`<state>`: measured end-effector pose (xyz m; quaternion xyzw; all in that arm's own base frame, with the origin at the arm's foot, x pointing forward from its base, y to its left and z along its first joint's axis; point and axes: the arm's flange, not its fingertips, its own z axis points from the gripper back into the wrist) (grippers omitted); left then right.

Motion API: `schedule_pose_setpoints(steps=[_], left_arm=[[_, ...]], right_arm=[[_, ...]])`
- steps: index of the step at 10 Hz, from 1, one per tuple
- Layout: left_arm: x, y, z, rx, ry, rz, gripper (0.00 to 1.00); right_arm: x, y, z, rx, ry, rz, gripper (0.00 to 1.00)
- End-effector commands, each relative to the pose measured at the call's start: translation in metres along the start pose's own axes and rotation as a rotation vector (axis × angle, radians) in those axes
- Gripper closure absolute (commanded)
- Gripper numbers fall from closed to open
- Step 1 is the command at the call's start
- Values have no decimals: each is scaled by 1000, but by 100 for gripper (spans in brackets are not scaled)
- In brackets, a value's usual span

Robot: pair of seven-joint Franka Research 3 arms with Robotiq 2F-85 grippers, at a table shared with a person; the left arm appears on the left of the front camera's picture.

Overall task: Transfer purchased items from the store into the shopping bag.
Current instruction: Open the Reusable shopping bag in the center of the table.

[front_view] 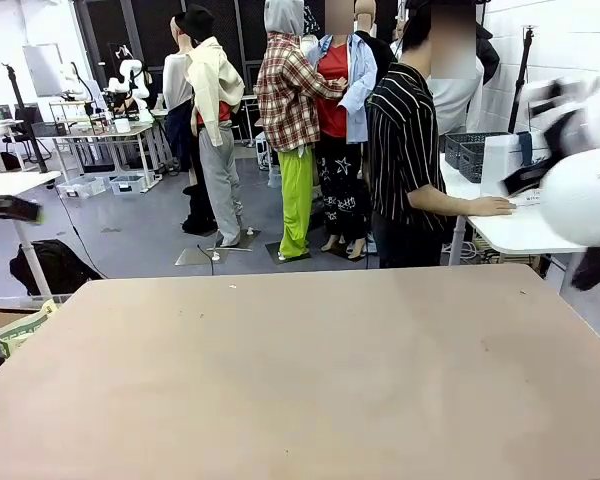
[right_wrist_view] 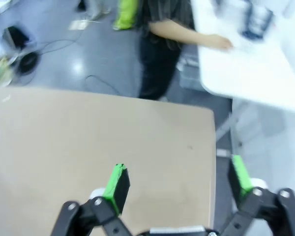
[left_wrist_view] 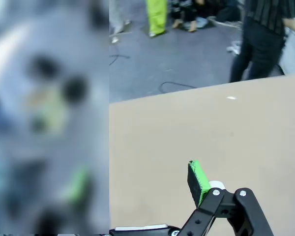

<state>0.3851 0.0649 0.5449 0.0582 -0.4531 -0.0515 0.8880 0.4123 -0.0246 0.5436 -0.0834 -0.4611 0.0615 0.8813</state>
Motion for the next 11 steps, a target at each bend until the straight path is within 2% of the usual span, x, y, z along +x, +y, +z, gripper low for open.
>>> schedule_pose_setpoints(steps=[1, 3, 5, 6, 7, 8, 11], left_arm=[[-77, 36, 8, 50, 52, 232, 0], [-128, 73, 14, 82, 64, 429, 0], [-144, 88, 9, 41, 45, 516, 0], [-139, 85, 7, 38, 48, 510, 0], [-122, 60, 6, 78, 58, 481, 0], [-83, 140, -6, 72, 94, 528, 0], [-83, 140, -6, 72, 94, 528, 0]], right_arm=[[-51, -39, 0, -125, 34, -205, 0], [-103, -84, 2, -160, 41, -364, 0], [-138, -106, -3, -209, 63, -440, 0], [-144, -102, -8, -178, 38, -427, 0], [-73, -144, -22, -192, 100, -405, 0], [-73, -144, -22, -192, 100, -405, 0], [-73, -144, -22, -192, 100, -405, 0]])
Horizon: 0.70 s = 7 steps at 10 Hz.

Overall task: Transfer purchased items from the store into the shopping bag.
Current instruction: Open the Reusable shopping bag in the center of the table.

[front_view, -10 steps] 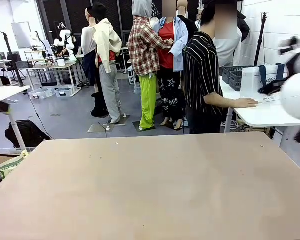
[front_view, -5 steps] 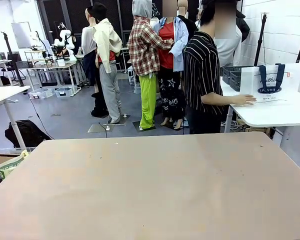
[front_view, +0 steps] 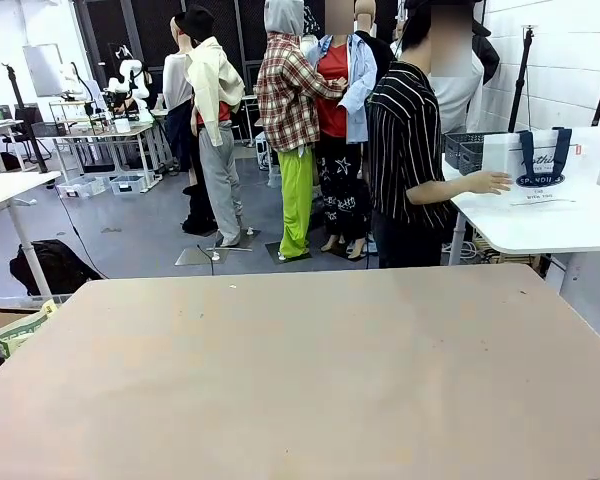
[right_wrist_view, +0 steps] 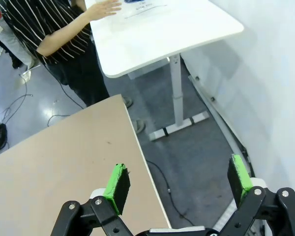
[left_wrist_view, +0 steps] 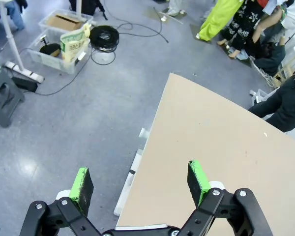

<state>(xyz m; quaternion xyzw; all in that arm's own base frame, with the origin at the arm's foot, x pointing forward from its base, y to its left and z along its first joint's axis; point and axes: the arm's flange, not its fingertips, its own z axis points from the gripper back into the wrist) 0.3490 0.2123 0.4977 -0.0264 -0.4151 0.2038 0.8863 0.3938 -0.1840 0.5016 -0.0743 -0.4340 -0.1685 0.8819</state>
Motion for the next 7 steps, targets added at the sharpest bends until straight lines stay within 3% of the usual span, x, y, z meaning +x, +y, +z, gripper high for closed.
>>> schedule_pose_setpoints(steps=[1, 7], left_arm=[[-1, 4, 0, -5, 7, -5, 0], [-1, 4, 0, -5, 7, -5, 0]], right_arm=[[-1, 3, 1, -1, 12, 9, 0], [-1, 3, 1, -1, 12, 9, 0]])
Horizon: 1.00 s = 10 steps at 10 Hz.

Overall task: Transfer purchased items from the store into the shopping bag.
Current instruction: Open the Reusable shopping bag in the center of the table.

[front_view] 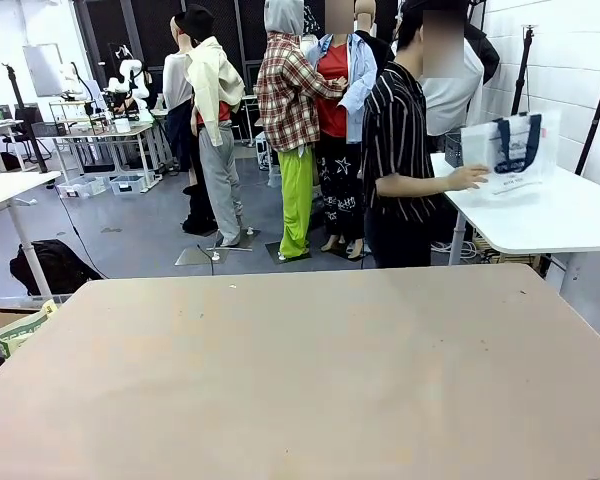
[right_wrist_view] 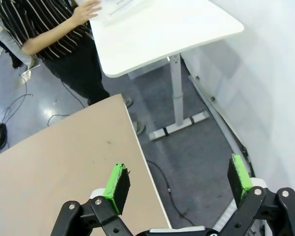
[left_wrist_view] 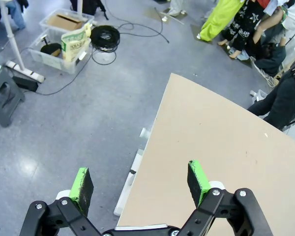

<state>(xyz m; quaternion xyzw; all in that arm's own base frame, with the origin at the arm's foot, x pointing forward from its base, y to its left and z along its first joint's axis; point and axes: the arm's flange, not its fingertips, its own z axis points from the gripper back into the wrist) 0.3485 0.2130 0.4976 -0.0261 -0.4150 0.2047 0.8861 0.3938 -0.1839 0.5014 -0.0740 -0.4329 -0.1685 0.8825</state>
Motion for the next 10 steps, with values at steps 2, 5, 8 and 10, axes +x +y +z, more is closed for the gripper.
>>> schedule_pose_setpoints(steps=[2, 5, 8, 10], left_arm=[[-1, 3, 0, -6, 7, -6, 0], [-1, 3, 0, -6, 7, -6, 0], [-1, 3, 0, -6, 7, -6, 0], [-1, 3, 0, -6, 7, -6, 0]], right_arm=[[0, 2, 1, -1, 10, 9, 0], [0, 2, 1, -1, 10, 9, 0], [0, 2, 1, -1, 10, 9, 0], [0, 2, 1, -1, 10, 9, 0]])
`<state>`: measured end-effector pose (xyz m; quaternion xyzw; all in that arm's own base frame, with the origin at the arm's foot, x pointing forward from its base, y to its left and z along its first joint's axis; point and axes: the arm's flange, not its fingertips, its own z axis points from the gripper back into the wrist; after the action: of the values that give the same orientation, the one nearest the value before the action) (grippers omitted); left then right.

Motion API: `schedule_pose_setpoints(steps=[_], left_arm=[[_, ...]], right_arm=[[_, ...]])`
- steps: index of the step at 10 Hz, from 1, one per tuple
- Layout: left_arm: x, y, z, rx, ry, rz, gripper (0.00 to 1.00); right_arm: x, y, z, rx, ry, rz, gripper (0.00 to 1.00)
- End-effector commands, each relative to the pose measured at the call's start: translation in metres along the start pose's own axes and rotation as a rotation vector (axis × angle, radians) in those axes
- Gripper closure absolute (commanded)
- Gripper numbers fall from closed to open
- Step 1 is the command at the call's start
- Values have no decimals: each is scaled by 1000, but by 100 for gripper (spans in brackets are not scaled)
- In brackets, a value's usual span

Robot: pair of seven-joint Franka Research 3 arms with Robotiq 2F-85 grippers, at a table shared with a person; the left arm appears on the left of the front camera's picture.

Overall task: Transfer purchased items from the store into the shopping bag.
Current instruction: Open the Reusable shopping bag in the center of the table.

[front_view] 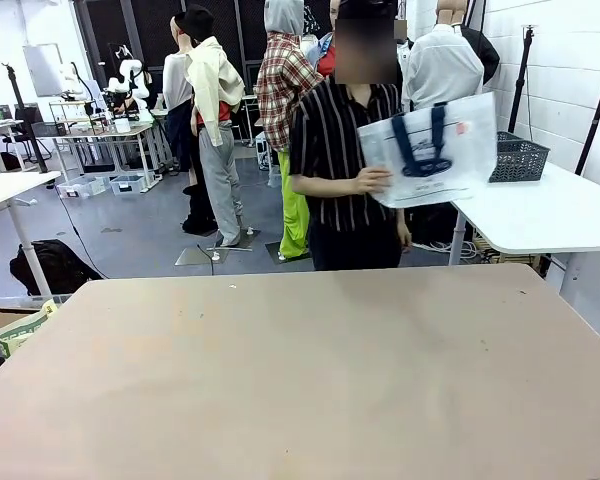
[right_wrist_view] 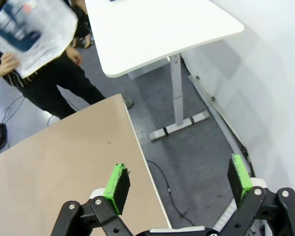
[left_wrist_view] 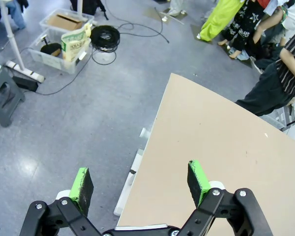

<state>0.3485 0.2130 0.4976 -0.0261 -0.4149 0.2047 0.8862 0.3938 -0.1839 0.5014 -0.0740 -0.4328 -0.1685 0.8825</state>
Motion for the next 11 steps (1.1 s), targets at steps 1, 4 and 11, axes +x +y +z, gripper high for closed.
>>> schedule_pose_setpoints(steps=[1, 4, 11], left_arm=[[-1, 3, 0, -6, 7, -6, 0], [-1, 3, 0, -6, 7, -6, 0], [-1, 3, 0, -6, 7, -6, 0]], right_arm=[[0, 2, 1, -1, 10, 9, 0], [0, 2, 1, -1, 10, 9, 0], [0, 2, 1, -1, 10, 9, 0]])
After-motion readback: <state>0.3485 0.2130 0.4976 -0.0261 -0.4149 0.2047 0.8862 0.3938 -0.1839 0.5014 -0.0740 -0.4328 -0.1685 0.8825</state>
